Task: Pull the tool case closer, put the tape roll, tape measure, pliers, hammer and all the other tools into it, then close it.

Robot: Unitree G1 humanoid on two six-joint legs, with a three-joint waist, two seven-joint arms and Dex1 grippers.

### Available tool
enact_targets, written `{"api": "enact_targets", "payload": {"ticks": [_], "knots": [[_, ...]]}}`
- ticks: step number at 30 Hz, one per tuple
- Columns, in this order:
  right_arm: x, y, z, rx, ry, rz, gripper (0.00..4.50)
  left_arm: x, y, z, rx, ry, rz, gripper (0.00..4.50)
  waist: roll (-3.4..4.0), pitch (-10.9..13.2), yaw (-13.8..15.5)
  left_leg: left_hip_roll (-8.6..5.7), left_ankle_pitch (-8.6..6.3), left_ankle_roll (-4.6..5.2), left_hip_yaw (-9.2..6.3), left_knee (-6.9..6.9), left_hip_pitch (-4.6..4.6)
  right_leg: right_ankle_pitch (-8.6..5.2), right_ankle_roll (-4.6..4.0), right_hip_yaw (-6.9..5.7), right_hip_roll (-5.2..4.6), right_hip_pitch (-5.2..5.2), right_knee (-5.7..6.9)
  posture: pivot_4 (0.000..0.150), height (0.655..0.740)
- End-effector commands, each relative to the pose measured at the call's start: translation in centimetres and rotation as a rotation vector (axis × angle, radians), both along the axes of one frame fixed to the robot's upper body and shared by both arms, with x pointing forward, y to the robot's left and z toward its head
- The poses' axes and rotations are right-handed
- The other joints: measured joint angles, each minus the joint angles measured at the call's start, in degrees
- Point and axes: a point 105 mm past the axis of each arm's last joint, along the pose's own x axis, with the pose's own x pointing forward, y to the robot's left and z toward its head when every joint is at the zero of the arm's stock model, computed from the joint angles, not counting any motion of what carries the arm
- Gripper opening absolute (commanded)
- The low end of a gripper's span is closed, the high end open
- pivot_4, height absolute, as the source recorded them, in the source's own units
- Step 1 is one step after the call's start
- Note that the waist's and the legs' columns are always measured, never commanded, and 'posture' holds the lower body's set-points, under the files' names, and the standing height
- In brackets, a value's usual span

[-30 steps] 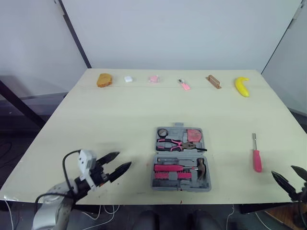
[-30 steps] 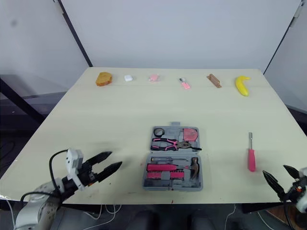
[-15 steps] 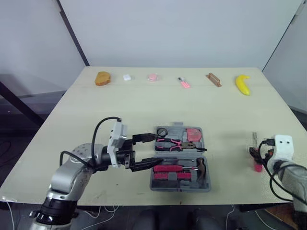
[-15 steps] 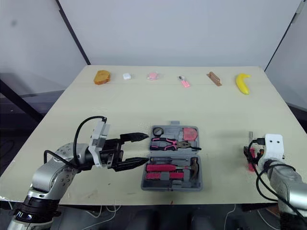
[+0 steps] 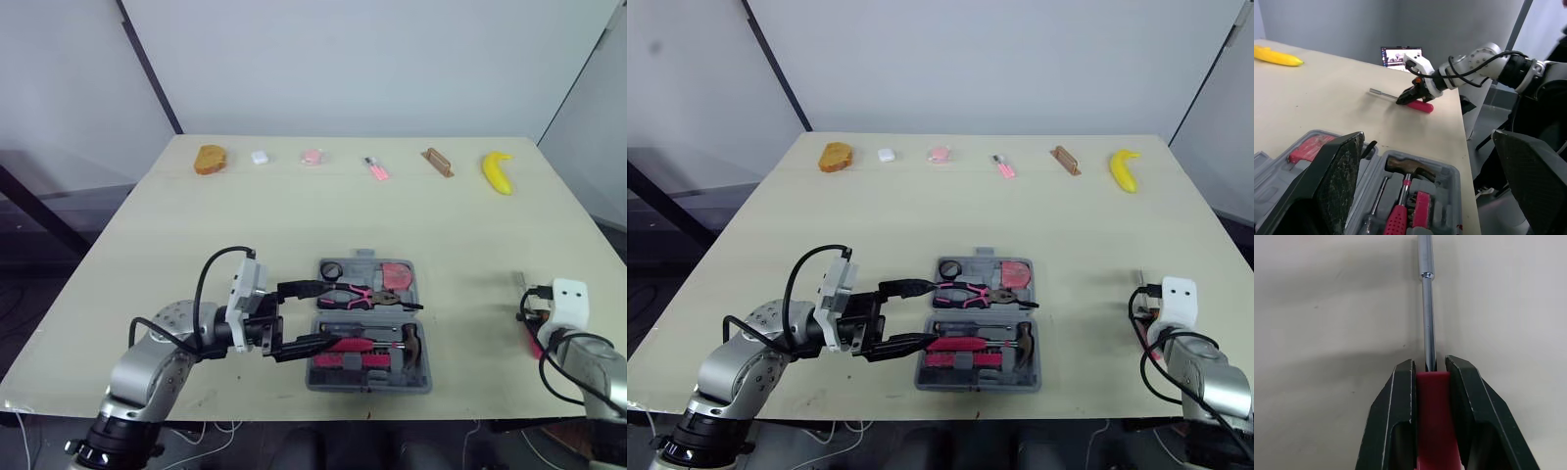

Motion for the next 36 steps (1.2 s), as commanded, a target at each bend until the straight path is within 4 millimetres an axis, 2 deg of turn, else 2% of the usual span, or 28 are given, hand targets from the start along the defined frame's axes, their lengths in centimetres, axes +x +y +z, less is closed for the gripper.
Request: {"api": "enact_targets", "payload": {"ticks": [1,4,8,11,16,17,20,24,25,28,30,32,34,36], "knots": [[-0.6,3.4,2.2,0.004,-0.089,0.066,0.36,-0.4,-0.2,0.6,0.004,-0.051,-0.003,4.50,0.03,0.0,0.0,0.00,0.00,0.00,-0.04,0.00,0.01,0.00,0.00,0.01,0.00,0.00,0.01,0.150,0.7400],[-1.4,6.2,2.0,0.029,-0.094,0.074,0.36,-0.7,-0.2,0.4,0.010,-0.047,-0.001,4.50,0.03,0.0,-0.2,0.05,0.00,0.00,-0.11,-0.01,0.02,0.00,-0.01,0.00,0.06,0.00,0.01,0.150,0.7400],[-2.0,8.6,1.2,0.062,-0.061,0.072,0.36,-1.2,0.4,-0.4,0.064,-0.043,0.007,4.50,0.04,0.0,-0.2,0.05,0.00,0.00,-0.06,-0.02,0.02,0.00,0.00,0.03,-0.05,-0.02,0.01,0.150,0.7400],[-2.5,9.5,0.7,0.062,-0.043,0.075,0.36,-1.3,0.9,-0.8,0.081,-0.047,0.016,4.50,0.03,0.0,0.2,0.04,0.00,-0.01,-0.06,-0.01,0.01,-0.01,0.01,0.02,-0.10,-0.01,-0.01,0.150,0.7400],[-2.5,9.7,-0.3,0.091,-0.011,0.101,0.36,-1.2,1.3,-1.2,0.071,-0.055,0.045,4.50,0.03,0.0,-0.1,0.03,0.00,-0.01,-0.05,-0.01,0.03,-0.01,0.01,0.02,-0.09,-0.01,-0.01,0.150,0.7400],[-2.4,9.4,-0.5,0.079,-0.009,0.102,1.16,-1.2,1.3,-1.1,0.047,-0.053,0.042,4.50,0.03,0.0,-0.2,0.04,0.00,-0.01,-0.04,-0.02,0.04,-0.01,0.01,0.02,-0.06,-0.01,-0.01,0.150,0.7400],[-2.3,9.1,-0.8,0.065,0.005,0.133,2.09,-1.2,1.6,-1.6,0.035,-0.059,0.051,4.50,0.03,0.0,-0.2,0.03,0.00,-0.01,-0.05,-0.02,0.06,-0.01,0.00,0.00,-0.02,-0.01,0.00,0.150,0.7400],[-2.6,9.3,0.7,0.102,0.000,0.246,4.12,-1.1,2.0,-1.9,0.033,-0.041,0.072,4.50,0.02,0.0,0.0,0.02,0.01,0.00,-0.06,-0.01,0.06,-0.01,0.00,-0.01,-0.04,0.01,0.01,0.150,0.7400],[-2.8,9.1,1.3,0.100,0.007,0.293,4.49,-1.1,2.1,-2.1,0.035,-0.040,0.073,4.50,0.03,0.0,0.1,0.02,0.01,0.00,-0.07,-0.01,0.05,-0.01,0.01,-0.02,-0.05,0.01,0.00,0.150,0.7400],[-3.9,8.1,3.4,0.114,0.094,0.491,4.49,-1.2,2.0,-2.0,0.017,-0.043,0.080,4.50,0.13,0.1,0.0,0.02,0.00,0.00,-0.05,0.00,0.02,-0.01,0.01,0.01,-0.08,0.01,-0.02,0.150,0.7400],[-4.9,8.2,5.4,0.148,0.157,0.679,4.49,-1.4,1.7,-1.7,-0.010,-0.051,0.076,4.50,0.13,0.1,0.0,-0.01,0.00,0.00,0.05,0.03,0.02,0.03,0.08,0.10,-0.15,0.03,-0.07,0.150,0.7400],[-4.7,8.2,7.4,0.106,0.129,0.829,4.49,-2.1,1.5,-1.4,-0.067,-0.034,0.017,4.50,0.08,0.2,-0.1,-0.01,0.00,0.01,0.04,0.09,0.03,0.03,0.08,0.07,-0.07,0.03,-0.06,0.150,0.7400],[-5.0,8.6,9.1,0.019,0.112,1.110,4.49,-2.2,1.6,-1.2,-0.079,-0.014,0.002,4.50,0.10,0.2,-0.1,-0.01,0.00,0.01,0.04,0.10,0.04,0.02,0.06,-0.02,0.03,0.04,-0.05,0.150,0.7400],[-4.9,8.0,9.5,-0.180,0.143,1.346,4.49,-2.2,1.7,-1.1,-0.076,-0.001,-0.008,4.50,0.09,0.2,-0.2,0.06,0.00,0.02,0.07,0.07,0.05,0.00,0.04,-0.19,0.13,0.05,-0.06,0.150,0.7400]]}}
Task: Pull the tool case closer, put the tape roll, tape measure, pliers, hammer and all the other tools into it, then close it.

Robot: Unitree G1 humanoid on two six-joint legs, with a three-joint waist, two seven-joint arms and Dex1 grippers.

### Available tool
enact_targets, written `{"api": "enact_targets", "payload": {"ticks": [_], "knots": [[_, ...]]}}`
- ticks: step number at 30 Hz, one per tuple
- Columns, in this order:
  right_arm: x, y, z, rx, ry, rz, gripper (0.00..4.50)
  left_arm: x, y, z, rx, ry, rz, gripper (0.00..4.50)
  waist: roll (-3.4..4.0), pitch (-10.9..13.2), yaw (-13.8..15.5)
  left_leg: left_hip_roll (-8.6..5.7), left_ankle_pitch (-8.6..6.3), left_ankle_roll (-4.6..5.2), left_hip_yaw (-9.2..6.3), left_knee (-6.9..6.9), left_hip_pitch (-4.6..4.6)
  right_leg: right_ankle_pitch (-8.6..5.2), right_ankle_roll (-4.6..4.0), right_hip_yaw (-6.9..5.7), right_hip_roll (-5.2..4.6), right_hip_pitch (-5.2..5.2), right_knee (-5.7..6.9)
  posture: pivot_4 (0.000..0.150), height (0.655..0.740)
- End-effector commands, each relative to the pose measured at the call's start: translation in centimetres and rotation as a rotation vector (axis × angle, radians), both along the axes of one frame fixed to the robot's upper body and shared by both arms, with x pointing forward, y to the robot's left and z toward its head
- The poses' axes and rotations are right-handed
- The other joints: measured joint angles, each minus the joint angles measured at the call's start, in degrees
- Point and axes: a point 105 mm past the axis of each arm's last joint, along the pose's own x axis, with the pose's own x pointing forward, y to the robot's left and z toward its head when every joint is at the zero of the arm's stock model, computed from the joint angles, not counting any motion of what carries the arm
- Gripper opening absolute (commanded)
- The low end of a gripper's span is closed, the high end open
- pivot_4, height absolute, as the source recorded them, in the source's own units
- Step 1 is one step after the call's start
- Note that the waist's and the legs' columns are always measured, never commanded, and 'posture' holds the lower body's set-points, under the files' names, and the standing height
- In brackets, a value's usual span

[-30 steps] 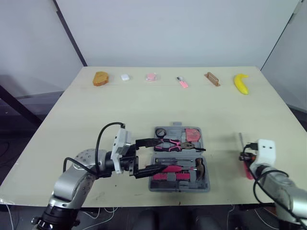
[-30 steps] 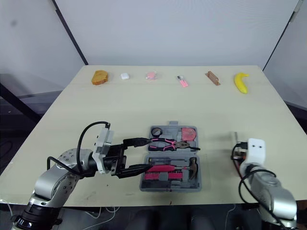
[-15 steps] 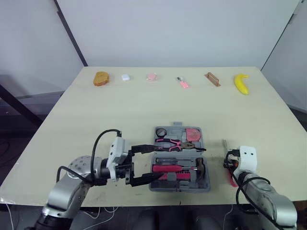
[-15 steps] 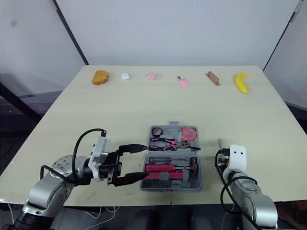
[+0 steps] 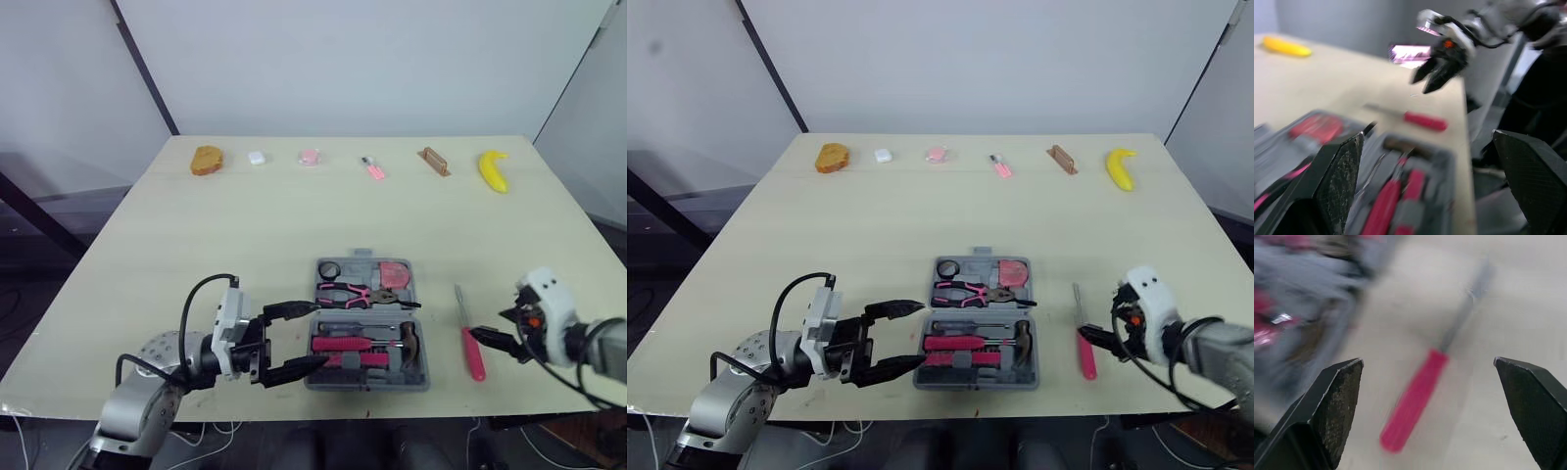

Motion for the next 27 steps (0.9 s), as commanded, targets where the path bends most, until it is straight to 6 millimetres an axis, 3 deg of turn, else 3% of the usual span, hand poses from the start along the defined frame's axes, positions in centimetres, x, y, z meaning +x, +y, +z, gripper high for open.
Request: {"api": "enact_targets", "payload": {"ticks": [1,6,10,14,20,27], "knots": [[0.4,0.1,0.5,-0.198,-0.102,0.446,4.49,-0.2,0.1,1.2,-0.021,-0.021,-0.031,4.50,0.04,0.1,-0.2,0.04,0.00,0.00,-0.01,0.06,0.01,-0.01,-0.01,-0.03,0.04,0.01,0.03,0.150,0.7400],[4.0,-0.7,0.1,-0.525,-0.251,0.945,4.49,-0.5,-0.1,1.6,-0.030,-0.022,-0.043,4.50,0.02,0.3,-1.3,0.06,0.00,-0.01,0.22,0.19,0.04,0.05,-0.02,0.11,-0.01,0.00,0.03,0.150,0.7400],[5.8,-0.7,-1.1,-0.640,-0.289,1.183,4.49,-0.7,0.0,1.6,-0.024,-0.019,-0.043,4.50,-0.03,0.4,-1.2,0.05,0.01,-0.02,0.22,0.23,-0.04,0.07,-0.06,0.13,-0.11,-0.01,0.04,0.150,0.7400],[6.3,-0.2,-3.1,-0.714,-0.294,1.392,4.49,-0.8,0.2,1.6,-0.019,-0.015,-0.021,4.50,0.01,0.5,-1.0,0.06,0.00,-0.03,-0.01,0.21,-0.09,0.07,-0.06,0.10,-0.31,-0.03,0.02,0.150,0.7400],[6.1,0.0,-5.7,-0.710,-0.292,1.529,4.49,-1.3,0.3,1.7,-0.017,-0.022,-0.004,4.50,0.00,0.5,-0.9,0.03,0.01,-0.03,-0.07,0.31,-0.08,0.08,-0.06,0.04,-0.43,-0.01,0.15,0.150,0.7400],[5.6,0.1,-7.7,-0.706,-0.255,1.582,4.49,-2.3,0.2,2.6,-0.031,-0.012,-0.131,4.50,0.02,0.5,-1.1,0.03,0.01,-0.03,-0.07,0.66,0.07,0.07,-0.09,0.10,-0.36,0.00,0.69,0.150,0.7400]]}}
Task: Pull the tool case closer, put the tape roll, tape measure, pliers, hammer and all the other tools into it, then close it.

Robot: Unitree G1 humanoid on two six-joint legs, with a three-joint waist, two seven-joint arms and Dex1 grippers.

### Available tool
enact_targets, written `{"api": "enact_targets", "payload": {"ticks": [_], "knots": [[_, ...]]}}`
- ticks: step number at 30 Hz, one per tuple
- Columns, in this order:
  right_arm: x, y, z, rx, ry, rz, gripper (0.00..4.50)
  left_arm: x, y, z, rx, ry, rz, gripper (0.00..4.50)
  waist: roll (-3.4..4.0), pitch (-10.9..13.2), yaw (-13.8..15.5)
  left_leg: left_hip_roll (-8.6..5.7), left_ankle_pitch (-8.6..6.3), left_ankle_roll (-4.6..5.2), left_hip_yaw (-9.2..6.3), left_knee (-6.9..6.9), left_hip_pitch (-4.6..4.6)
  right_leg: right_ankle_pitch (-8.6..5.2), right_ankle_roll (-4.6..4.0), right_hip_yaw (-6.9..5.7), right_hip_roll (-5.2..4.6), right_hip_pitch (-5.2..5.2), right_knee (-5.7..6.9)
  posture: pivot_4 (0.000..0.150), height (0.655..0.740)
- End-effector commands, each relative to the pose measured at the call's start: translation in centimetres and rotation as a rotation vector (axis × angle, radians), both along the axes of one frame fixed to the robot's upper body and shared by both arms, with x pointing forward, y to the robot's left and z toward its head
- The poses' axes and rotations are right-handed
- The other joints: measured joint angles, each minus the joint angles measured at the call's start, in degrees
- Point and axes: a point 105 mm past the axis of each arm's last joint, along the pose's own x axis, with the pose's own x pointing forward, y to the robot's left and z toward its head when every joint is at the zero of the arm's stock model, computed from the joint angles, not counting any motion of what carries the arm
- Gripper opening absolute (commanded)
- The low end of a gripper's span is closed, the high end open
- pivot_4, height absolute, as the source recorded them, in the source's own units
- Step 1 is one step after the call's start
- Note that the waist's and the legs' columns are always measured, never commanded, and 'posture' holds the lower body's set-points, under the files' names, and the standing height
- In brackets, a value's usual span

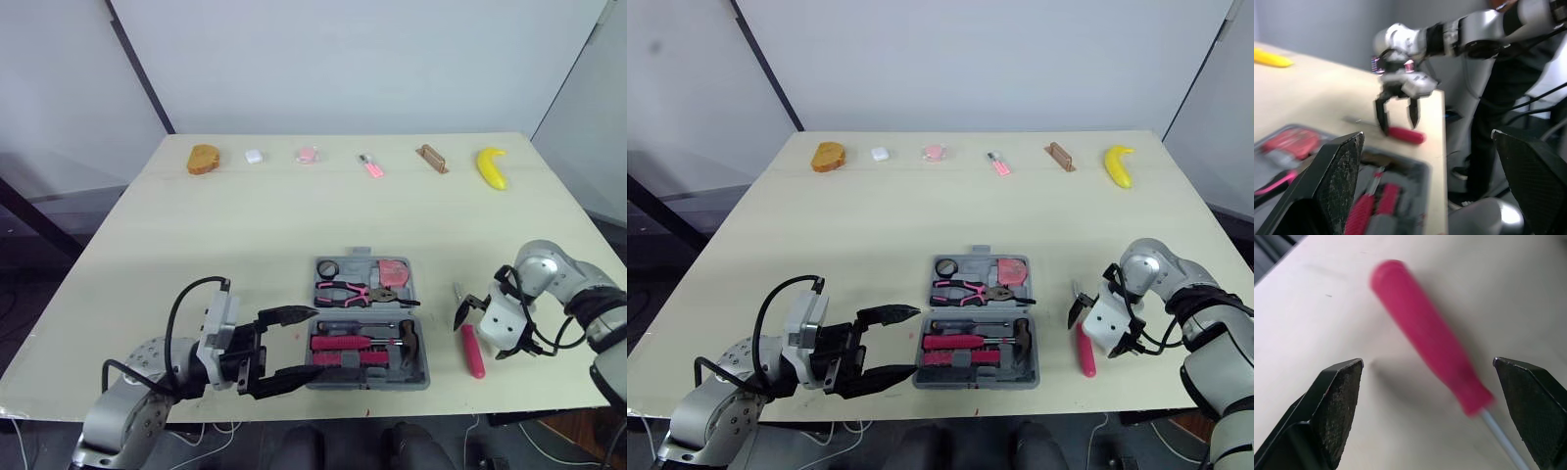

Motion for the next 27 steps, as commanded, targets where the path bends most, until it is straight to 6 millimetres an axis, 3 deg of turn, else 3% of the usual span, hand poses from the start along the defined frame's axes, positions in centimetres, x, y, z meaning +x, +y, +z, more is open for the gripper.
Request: {"api": "enact_targets", "payload": {"ticks": [1,5,7,13,20,25,27], "knots": [[0.6,0.0,0.2,-0.009,-0.030,0.003,4.49,-0.4,0.0,1.4,-0.012,-0.043,-0.068,4.50,0.00,0.0,0.0,-0.01,0.00,0.00,0.02,0.01,0.04,0.00,-0.01,0.02,0.01,0.00,0.08,0.150,0.7400],[1.1,-0.3,0.2,-0.008,-0.052,-0.035,4.24,0.1,0.5,1.7,0.006,-0.058,-0.074,4.50,0.00,0.0,-0.1,-0.02,0.00,0.00,0.02,0.03,0.17,0.00,-0.02,0.07,0.09,0.06,0.22,0.150,0.7400],[1.2,-0.8,0.3,-0.014,-0.067,-0.060,3.52,0.5,0.9,1.7,0.014,-0.065,-0.071,4.50,0.00,0.0,-0.1,-0.03,0.00,0.00,0.02,0.04,0.21,0.00,-0.03,0.09,0.10,0.09,0.22,0.150,0.7400],[1.6,-3.4,1.8,0.030,-0.126,-0.203,0.49,1.3,1.3,1.1,0.022,-0.071,-0.060,4.50,0.00,0.0,0.0,-0.04,0.00,-0.01,0.06,0.05,0.18,0.00,-0.02,0.14,0.05,0.08,0.21,0.150,0.7400],[1.6,-5.4,5.1,0.319,-0.178,-0.622,0.39,1.8,1.1,0.7,0.015,-0.077,-0.061,4.50,0.01,0.0,0.1,-0.03,0.00,0.00,0.02,0.04,0.13,0.00,-0.02,0.12,0.04,0.07,0.21,0.150,0.7400],[-0.2,-1.8,6.9,0.630,-0.042,-1.185,0.39,1.9,1.0,0.5,0.008,-0.078,-0.053,4.50,0.06,0.0,0.2,0.06,0.00,0.00,-0.16,0.00,0.02,-0.02,-0.04,0.02,0.07,0.03,0.25,0.150,0.7400],[-1.8,-0.9,6.3,0.614,-0.013,-1.341,0.39,2.0,0.9,0.4,0.012,-0.082,-0.048,4.50,0.15,0.0,0.0,0.08,0.00,0.00,-0.18,0.03,0.04,-0.02,-0.04,0.05,0.13,0.00,0.31,0.150,0.7400]]}}
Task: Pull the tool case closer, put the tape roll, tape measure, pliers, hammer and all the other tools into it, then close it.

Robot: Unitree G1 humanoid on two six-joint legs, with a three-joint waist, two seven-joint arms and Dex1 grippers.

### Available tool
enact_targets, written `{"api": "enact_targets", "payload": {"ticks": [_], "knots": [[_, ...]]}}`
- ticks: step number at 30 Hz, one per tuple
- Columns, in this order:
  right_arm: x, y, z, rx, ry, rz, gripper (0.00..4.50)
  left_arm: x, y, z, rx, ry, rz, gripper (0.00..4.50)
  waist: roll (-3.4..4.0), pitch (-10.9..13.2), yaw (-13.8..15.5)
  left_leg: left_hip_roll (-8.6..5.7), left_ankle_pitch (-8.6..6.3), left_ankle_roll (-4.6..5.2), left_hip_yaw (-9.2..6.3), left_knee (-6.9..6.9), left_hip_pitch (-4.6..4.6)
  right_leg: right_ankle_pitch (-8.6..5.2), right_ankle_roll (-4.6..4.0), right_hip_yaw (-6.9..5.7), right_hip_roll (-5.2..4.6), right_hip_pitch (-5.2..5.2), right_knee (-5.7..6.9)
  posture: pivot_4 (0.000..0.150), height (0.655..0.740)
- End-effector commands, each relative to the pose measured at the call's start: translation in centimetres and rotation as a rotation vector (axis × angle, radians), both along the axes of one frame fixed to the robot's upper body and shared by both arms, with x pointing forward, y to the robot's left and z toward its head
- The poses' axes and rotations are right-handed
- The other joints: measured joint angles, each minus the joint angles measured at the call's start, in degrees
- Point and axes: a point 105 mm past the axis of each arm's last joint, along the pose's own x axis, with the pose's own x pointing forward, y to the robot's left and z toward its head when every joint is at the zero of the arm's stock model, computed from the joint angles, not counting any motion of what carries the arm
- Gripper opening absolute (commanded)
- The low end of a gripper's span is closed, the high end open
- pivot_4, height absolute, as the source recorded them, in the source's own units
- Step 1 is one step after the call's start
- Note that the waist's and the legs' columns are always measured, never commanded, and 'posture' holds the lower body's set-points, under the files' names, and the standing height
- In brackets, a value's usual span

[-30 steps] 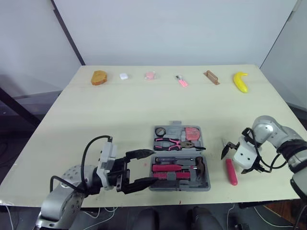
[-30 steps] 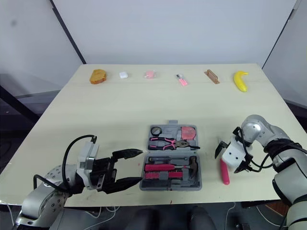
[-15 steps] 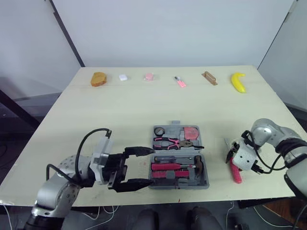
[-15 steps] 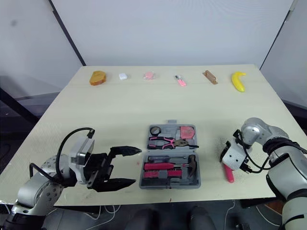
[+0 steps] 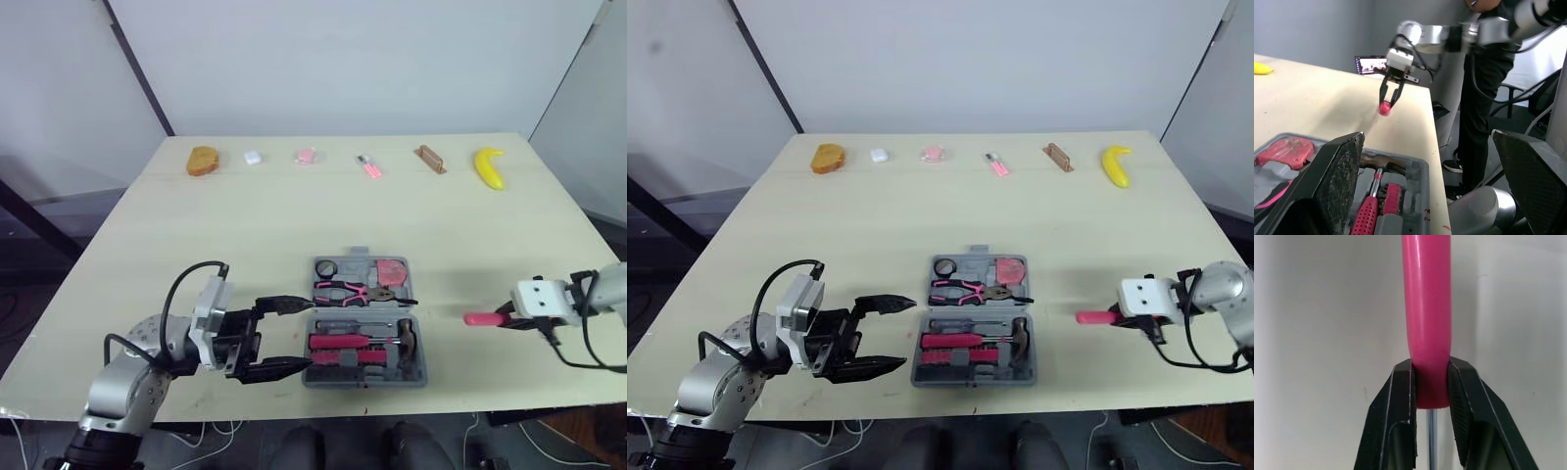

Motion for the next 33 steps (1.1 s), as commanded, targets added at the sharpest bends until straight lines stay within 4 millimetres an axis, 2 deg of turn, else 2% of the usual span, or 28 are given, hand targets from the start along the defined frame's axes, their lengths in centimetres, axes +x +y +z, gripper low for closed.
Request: {"api": "enact_targets", "payload": {"ticks": [1,5,8,13,16,22,23,24,25,28,30,33], "knots": [[-1.2,1.4,2.1,0.064,0.019,-0.278,0.39,0.0,-0.2,0.3,-0.002,-0.039,-0.001,4.50,0.10,0.0,0.3,-0.07,0.00,0.00,-0.02,-0.02,-0.02,0.00,0.01,-0.01,-0.01,-0.01,-0.03,0.150,0.7400],[-2.1,2.7,1.3,0.174,0.065,-0.555,0.39,0.2,-0.5,0.6,-0.015,-0.044,0.006,4.50,-0.10,0.0,0.9,-0.13,0.00,0.00,-0.06,0.05,-0.11,-0.02,0.04,-0.07,0.04,0.00,-0.13,0.150,0.7400],[-2.7,3.8,0.9,0.216,0.098,-0.648,0.39,0.4,-0.4,0.7,-0.011,-0.048,0.000,4.50,-0.11,0.0,1.2,-0.18,0.00,0.00,0.02,0.06,-0.13,-0.02,0.05,0.00,0.06,-0.02,-0.14,0.150,0.7400],[-3.7,3.4,-1.8,0.160,0.158,-0.855,0.39,0.7,-0.5,1.0,-0.014,-0.058,0.000,4.50,-0.13,0.0,1.6,-0.19,0.00,0.00,0.00,0.05,-0.18,-0.03,0.06,-0.05,0.07,-0.03,-0.18,0.150,0.7400],[-2.7,3.9,-2.2,0.228,0.161,-0.947,0.39,0.7,-0.5,1.2,-0.029,-0.052,0.003,4.50,-0.16,0.0,1.3,-0.19,0.00,0.00,0.01,0.04,-0.18,-0.03,0.06,-0.04,0.09,-0.03,-0.21,0.150,0.7400],[-0.7,3.4,-4.6,0.166,0.086,-0.988,0.39,0.3,-0.5,1.1,-0.013,-0.045,-0.031,4.50,-0.24,0.0,1.0,-0.16,0.00,0.00,0.07,0.00,-0.15,-0.04,0.04,-0.05,0.17,-0.04,-0.22,0.150,0.7400],[-0.5,3.5,-4.7,0.210,0.091,-0.997,0.89,0.4,-0.5,1.2,-0.009,-0.047,-0.034,4.50,-0.29,-0.1,1.0,-0.16,0.00,0.00,0.08,0.00,-0.16,-0.04,0.04,-0.04,0.16,-0.04,-0.24,0.150,0.7400],[-0.4,3.7,-4.8,0.244,0.098,-1.003,1.59,0.4,-0.5,1.2,-0.007,-0.048,-0.036,4.50,-0.33,-0.1,1.0,-0.15,0.00,0.00,0.08,0.00,-0.15,-0.04,0.04,-0.03,0.16,-0.04,-0.25,0.150,0.7400],[-0.2,4.0,-4.5,0.281,0.053,-0.989,1.59,0.4,-0.3,1.3,-0.004,-0.049,-0.037,4.50,-0.48,-0.2,1.0,-0.16,0.00,0.01,0.08,0.00,-0.15,-0.03,0.05,-0.03,0.16,-0.03,-0.25,0.150,0.7400],[-0.4,4.4,-4.8,0.249,-0.102,-0.893,2.57,0.5,0.0,1.2,0.005,-0.047,-0.035,4.50,-0.52,-0.2,1.0,-0.15,-0.01,0.01,0.12,-0.01,-0.14,-0.05,0.05,-0.04,0.15,-0.04,-0.24,0.150,0.7400],[-0.8,4.9,-5.4,0.338,-0.114,-0.903,2.57,0.5,0.0,1.3,0.000,-0.046,-0.032,4.50,-0.53,-0.2,1.1,-0.15,-0.01,0.01,0.12,-0.04,-0.14,-0.05,0.05,-0.03,0.15,-0.04,-0.26,0.150,0.7400],[-1.7,4.9,-6.7,0.338,-0.138,-0.921,2.57,0.4,0.0,1.3,-0.001,-0.045,-0.031,4.50,-0.53,-0.2,1.0,-0.13,-0.01,0.01,0.12,-0.05,-0.15,-0.05,0.05,-0.04,0.15,-0.04,-0.29,0.150,0.7400]]}}
